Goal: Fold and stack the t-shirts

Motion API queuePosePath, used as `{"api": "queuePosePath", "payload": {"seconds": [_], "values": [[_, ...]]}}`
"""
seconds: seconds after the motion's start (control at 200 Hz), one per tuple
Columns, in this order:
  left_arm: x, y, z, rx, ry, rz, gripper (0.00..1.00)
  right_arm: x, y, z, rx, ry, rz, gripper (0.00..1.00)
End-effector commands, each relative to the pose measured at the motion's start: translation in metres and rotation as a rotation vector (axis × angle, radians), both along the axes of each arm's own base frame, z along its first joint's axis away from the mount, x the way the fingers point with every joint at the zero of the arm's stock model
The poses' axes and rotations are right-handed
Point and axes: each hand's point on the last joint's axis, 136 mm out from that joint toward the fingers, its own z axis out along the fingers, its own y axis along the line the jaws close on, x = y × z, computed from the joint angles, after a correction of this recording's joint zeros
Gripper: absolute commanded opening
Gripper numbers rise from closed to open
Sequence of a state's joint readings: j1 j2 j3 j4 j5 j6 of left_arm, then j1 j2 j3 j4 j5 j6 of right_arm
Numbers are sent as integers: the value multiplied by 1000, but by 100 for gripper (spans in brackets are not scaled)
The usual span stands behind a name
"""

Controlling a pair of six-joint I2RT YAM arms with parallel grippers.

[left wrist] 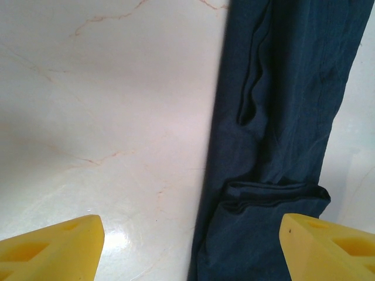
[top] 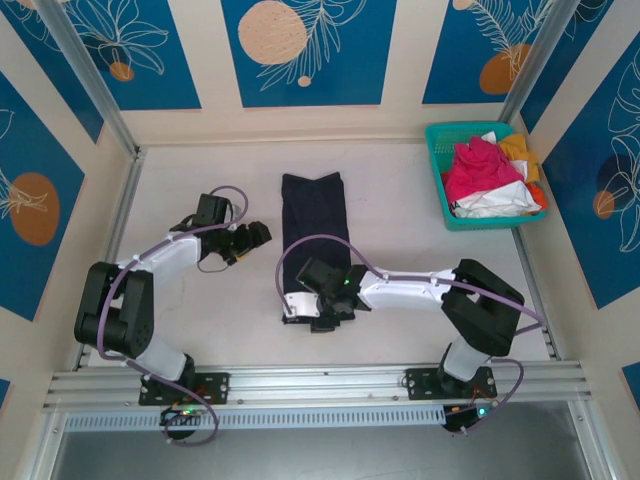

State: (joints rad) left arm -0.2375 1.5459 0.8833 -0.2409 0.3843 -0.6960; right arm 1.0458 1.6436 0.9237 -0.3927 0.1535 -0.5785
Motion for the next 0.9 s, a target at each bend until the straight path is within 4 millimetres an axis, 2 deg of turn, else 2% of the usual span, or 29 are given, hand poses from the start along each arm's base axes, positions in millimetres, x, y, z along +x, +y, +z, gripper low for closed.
{"api": "queuePosePath", "payload": {"seconds": [0.0, 0.175, 0.27, 0.385, 0.405, 0.445, 0.48, 0.495, 0.54, 0.655, 0.895], "values": [[0, 0, -3, -3, -4, -19, 79, -1, -1, -11, -27, 19, 21, 50], [0, 1, -7, -1, 2, -17, 79, 1, -10, -26, -91, 15, 10, 49], [0, 3, -9, 0, 6, -13, 79, 1, -15, -32, -129, -2, 14, 44], [0, 3, -12, -3, 10, -13, 79, 1, -23, -37, -172, -20, 10, 31], [0, 3, -12, -5, 11, -13, 79, 0, -24, -37, -176, -19, 9, 25], [0, 3, -13, -7, 11, -12, 79, 0, -26, -37, -181, -22, 6, 21], [0, 2, -13, -9, 9, -13, 79, -1, -27, -37, -186, -23, 6, 14], [1, 2, -13, -10, 10, -13, 79, -1, -27, -36, -185, -24, 5, 13], [1, 1, -13, -16, 8, -12, 79, -2, -28, -34, -187, -26, 4, 0], [2, -2, -14, -37, 7, -12, 80, -10, -31, -24, -174, 13, -5, 0], [22, -13, -20, -104, -17, 17, 82, -36, -23, 19, -49, 132, -17, 0]]}}
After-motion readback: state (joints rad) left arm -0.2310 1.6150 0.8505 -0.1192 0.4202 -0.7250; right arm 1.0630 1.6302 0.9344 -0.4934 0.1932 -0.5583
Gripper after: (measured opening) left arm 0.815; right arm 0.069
